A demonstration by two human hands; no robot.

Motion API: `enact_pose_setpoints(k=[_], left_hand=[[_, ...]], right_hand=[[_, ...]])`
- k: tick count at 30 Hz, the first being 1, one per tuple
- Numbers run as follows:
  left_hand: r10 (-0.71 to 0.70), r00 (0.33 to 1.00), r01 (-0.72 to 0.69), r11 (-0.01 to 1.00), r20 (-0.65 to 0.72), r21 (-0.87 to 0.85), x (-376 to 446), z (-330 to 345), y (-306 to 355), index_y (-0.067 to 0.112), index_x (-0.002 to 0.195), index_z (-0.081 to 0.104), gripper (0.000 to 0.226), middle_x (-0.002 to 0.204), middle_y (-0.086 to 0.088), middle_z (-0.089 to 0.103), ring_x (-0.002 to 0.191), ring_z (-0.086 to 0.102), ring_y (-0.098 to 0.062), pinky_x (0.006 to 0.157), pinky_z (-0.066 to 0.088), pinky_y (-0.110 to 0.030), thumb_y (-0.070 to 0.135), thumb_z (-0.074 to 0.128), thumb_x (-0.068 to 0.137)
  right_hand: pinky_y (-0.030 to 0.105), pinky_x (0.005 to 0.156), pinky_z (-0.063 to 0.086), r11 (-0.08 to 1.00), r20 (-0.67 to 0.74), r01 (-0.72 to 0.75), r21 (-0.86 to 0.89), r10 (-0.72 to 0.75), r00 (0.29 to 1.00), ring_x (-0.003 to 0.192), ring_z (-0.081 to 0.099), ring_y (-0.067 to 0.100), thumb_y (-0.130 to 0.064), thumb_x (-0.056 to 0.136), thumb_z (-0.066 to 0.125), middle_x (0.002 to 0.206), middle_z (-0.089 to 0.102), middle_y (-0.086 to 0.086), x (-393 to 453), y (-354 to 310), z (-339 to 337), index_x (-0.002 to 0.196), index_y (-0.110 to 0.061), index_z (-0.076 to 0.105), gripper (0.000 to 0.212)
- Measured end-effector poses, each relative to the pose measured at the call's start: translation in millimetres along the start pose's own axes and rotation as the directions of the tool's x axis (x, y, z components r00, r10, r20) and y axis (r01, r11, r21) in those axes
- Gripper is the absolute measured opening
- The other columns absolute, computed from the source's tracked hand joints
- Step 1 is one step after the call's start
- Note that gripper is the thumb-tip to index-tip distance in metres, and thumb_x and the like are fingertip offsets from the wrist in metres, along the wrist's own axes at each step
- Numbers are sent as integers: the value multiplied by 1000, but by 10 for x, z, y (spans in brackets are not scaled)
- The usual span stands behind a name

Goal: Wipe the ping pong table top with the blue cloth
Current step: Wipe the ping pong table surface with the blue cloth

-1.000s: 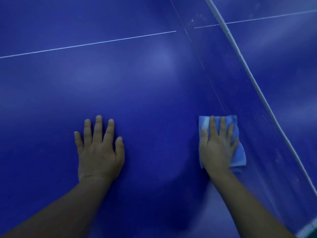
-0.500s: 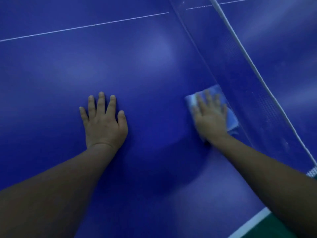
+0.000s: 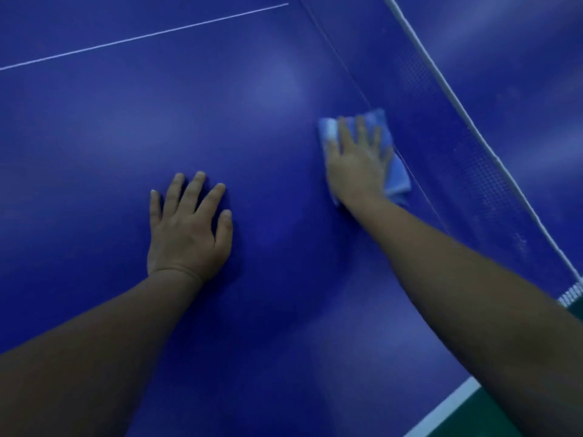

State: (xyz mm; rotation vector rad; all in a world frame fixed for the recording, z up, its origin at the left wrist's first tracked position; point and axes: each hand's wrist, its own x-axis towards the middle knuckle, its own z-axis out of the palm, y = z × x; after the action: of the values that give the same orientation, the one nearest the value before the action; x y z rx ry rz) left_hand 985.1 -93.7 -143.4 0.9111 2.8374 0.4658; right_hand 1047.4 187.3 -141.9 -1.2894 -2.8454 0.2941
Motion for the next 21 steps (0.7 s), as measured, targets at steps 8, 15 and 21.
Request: enact_pose_setpoints(k=[8,15,21], left_hand=[[0,999,0,1000,37,10,-4,-20,11,26,147,42,53,161,-2,28,151,9,-24,122,0,-54,48,30,101],[-13,999,15,999,49,-47,-3,-61,8,27,148,42,49,162,0,26,152,8,-22,122,-4,-51,41,37,102],[23,997,-17,996,68,-91,-13,-80,-39,25,150,39,51,163,0,22,152,4,-21,122,-8,-50,41,35,101]], right_hand=[[62,119,6,910,11,-414,-25,414,910,154,1,32,-47,106,20,168,6,1,-1177,485,-42,159,-32,14,55],[63,118,11,852,98,519,-60,-513,853,153,12,35,-49,103,31,166,20,2,-1703,-5,197,155,-34,30,54],[67,115,20,671,164,733,-109,-715,679,149,21,38,-51,103,30,162,27,2,-2068,821,82,153,-32,34,53]])
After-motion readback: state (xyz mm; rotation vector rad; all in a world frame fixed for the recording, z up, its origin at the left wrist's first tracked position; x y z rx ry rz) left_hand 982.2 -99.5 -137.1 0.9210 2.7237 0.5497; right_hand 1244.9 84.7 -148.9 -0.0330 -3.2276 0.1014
